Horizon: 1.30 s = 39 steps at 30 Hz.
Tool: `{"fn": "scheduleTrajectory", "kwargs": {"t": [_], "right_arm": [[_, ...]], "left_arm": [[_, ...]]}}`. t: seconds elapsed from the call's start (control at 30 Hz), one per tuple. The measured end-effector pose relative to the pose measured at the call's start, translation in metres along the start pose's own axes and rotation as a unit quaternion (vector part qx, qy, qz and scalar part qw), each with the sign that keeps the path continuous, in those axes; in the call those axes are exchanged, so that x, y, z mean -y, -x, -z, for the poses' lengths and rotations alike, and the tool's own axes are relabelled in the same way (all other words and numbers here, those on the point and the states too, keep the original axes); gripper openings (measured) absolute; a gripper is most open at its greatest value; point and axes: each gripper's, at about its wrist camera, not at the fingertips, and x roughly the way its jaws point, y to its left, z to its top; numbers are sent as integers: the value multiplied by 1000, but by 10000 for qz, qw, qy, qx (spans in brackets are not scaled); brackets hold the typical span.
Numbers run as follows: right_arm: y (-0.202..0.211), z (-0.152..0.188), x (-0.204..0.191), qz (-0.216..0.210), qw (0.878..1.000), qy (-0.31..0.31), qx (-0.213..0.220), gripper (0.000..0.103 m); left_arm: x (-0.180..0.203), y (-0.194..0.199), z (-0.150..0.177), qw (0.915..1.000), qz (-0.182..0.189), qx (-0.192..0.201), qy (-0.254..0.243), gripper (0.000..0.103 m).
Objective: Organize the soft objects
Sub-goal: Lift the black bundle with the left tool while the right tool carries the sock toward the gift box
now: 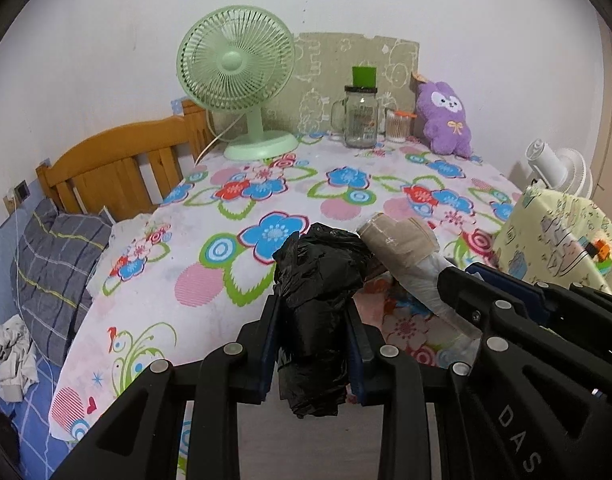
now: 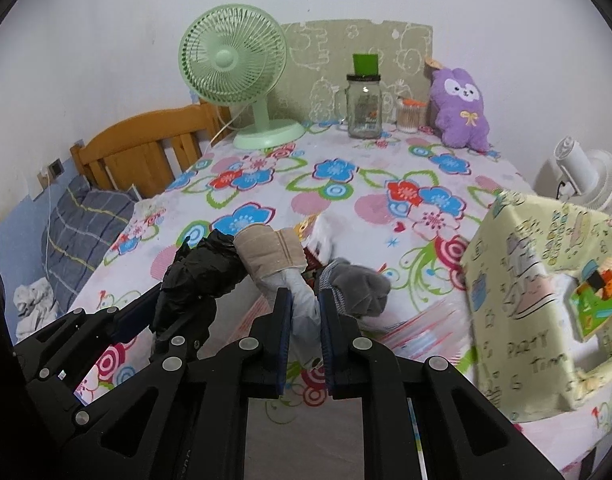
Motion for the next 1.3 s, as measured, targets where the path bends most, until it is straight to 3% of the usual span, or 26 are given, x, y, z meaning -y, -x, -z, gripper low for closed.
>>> {"fn": "scheduleTrajectory", "kwargs": {"t": [0.77,1.3], "right_arm": [[47,-34,25,293,9990,-74,318,16],[68,-47,66,442,9978,-146,475,16]], "left_arm": [[28,31,-38,9993,175,338,-66,29],[70,40,-55,9984,333,434,-155,29]]}}
